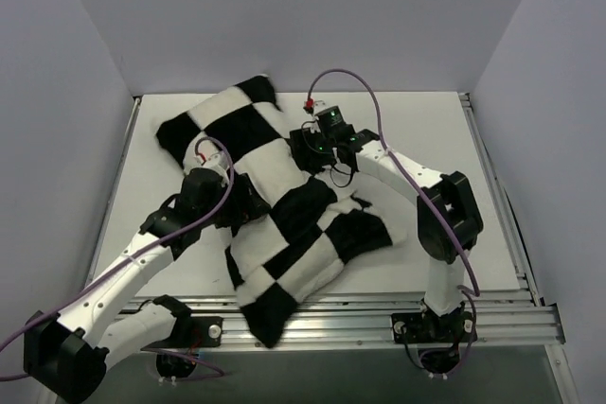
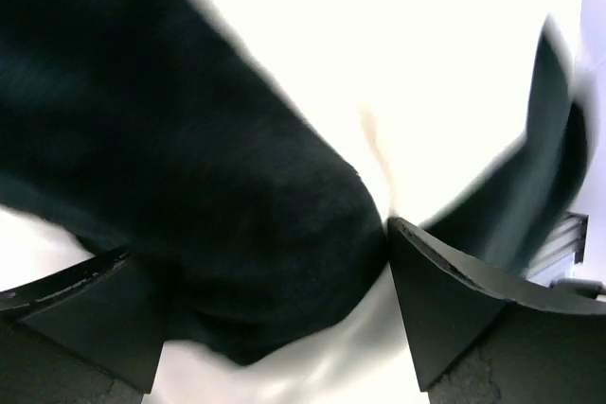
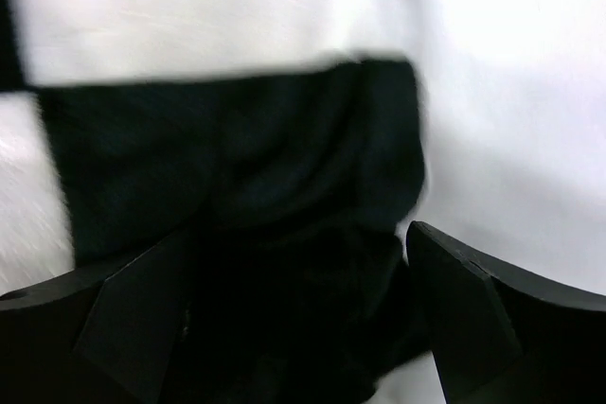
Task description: Remove the pillowcase from the pillow
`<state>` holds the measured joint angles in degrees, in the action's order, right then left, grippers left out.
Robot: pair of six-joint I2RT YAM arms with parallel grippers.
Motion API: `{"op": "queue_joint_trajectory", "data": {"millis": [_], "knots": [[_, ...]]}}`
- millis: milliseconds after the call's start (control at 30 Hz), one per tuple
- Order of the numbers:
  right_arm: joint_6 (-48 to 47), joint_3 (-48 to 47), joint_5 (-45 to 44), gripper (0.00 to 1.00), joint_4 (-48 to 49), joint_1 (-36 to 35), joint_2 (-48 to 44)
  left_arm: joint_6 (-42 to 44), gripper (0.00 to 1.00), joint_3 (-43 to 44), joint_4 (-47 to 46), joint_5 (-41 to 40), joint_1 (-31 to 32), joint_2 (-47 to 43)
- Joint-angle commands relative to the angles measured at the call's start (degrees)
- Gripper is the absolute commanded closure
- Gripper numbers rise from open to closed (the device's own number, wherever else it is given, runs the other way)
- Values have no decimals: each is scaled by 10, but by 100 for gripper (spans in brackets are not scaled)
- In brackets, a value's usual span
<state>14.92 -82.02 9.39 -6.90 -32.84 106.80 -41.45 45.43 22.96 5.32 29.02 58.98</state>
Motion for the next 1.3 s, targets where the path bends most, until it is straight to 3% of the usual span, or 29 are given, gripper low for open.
{"op": "queue_joint_trajectory", "data": {"millis": [0, 133, 233, 400, 533, 733, 867, 1067, 1200, 1233, 1267], "knots": [[-16, -101, 33, 12, 38, -40, 44, -41, 6, -12, 31, -29, 21, -41], [-30, -205, -19, 12, -11, -33, 77, -7, 6, 33, 6, -68, -2, 16], [-36, -239, -59, 11, -43, -22, 45, 20, 6, 82, -29, -37, -26, 103], [-18, -139, -135, 11, -56, -7, -69, 59, 6, 163, -35, -18, -28, 184], [9, -27, -130, 11, -44, 1, -184, 79, 6, 200, 1, -32, -13, 164], [34, 115, -121, 15, -13, 24, -248, 81, 6, 251, 56, -84, 64, 126], [28, 156, -63, 25, 21, 36, -232, 86, 6, 273, 33, -124, 88, 143], [39, 204, -27, 39, 111, 37, -193, 111, 6, 361, 16, -172, 90, 265], [57, 262, 46, 48, 196, 40, -165, 116, 6, 405, 6, -189, 90, 328], [70, 271, 62, 54, 209, 41, -158, 117, 6, 413, 7, -187, 90, 336], [77, 278, 76, 70, 217, 41, -156, 117, 6, 427, 11, -184, 92, 344]]}}
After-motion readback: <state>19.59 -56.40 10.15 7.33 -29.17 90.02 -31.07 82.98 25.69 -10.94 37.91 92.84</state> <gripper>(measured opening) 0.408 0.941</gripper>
